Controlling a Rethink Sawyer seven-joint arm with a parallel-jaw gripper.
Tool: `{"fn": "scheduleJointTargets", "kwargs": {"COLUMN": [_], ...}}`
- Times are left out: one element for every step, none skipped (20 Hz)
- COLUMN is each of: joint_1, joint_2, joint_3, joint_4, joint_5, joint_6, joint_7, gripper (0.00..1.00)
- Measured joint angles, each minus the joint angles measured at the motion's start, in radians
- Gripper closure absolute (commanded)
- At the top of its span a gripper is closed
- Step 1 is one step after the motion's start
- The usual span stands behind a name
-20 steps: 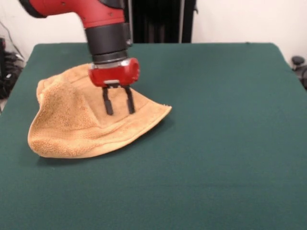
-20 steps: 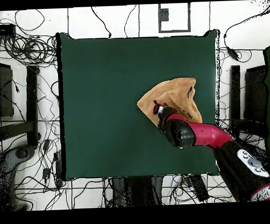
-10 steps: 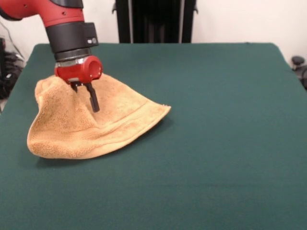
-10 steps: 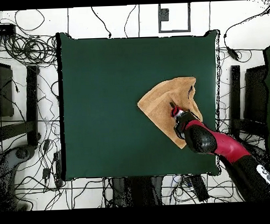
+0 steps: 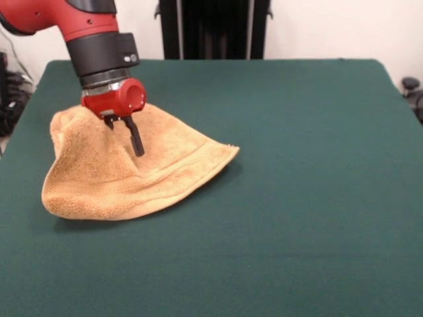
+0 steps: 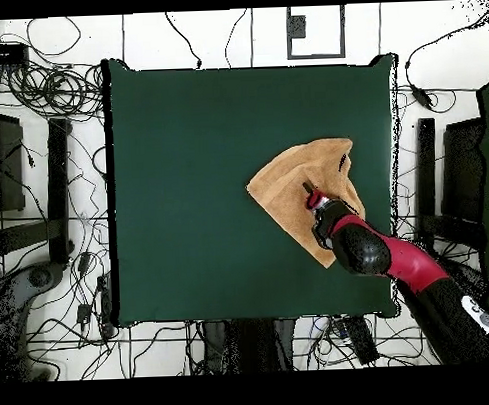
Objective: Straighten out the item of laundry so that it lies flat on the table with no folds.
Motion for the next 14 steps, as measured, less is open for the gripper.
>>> {"fn": "scheduleJointTargets", "kwargs": {"joint_1": [-0.003,-0.004,-0.006,-0.008,-0.01,-0.012,-0.014,-0.017,-0.02,-0.021,-0.02,-0.02,-0.02,-0.02], "joint_2": [0.004,0.006,0.01,0.013,0.016,0.017,0.02,0.022,0.024,0.025,0.025,0.025,0.025,0.025], "joint_3": [0.007,0.009,0.013,0.018,0.02,0.023,0.025,0.029,0.032,0.033,0.033,0.033,0.033,0.033], "joint_4": [0.0,0.0,-0.002,-0.003,-0.003,-0.004,-0.004,-0.005,-0.006,-0.008,-0.009,-0.01,-0.011,-0.012], "joint_5": [0.004,0.005,0.009,0.012,0.013,0.014,0.015,0.017,0.02,0.026,0.03,0.035,0.041,0.048], "joint_6": [0.011,0.015,0.02,0.025,0.027,0.029,0.031,0.035,0.04,0.046,0.05,0.054,0.058,0.063], "joint_7": [0.0,0.0,0.0,0.0,0.0,0.0,0.0,0.0,0.0,0.0,0.0,0.0,0.0,0.0], "gripper": [0.0,0.0,0.0,0.0,0.0,0.0,0.0,0.0,0.0,0.0,0.0,0.0,0.0,0.0]}}
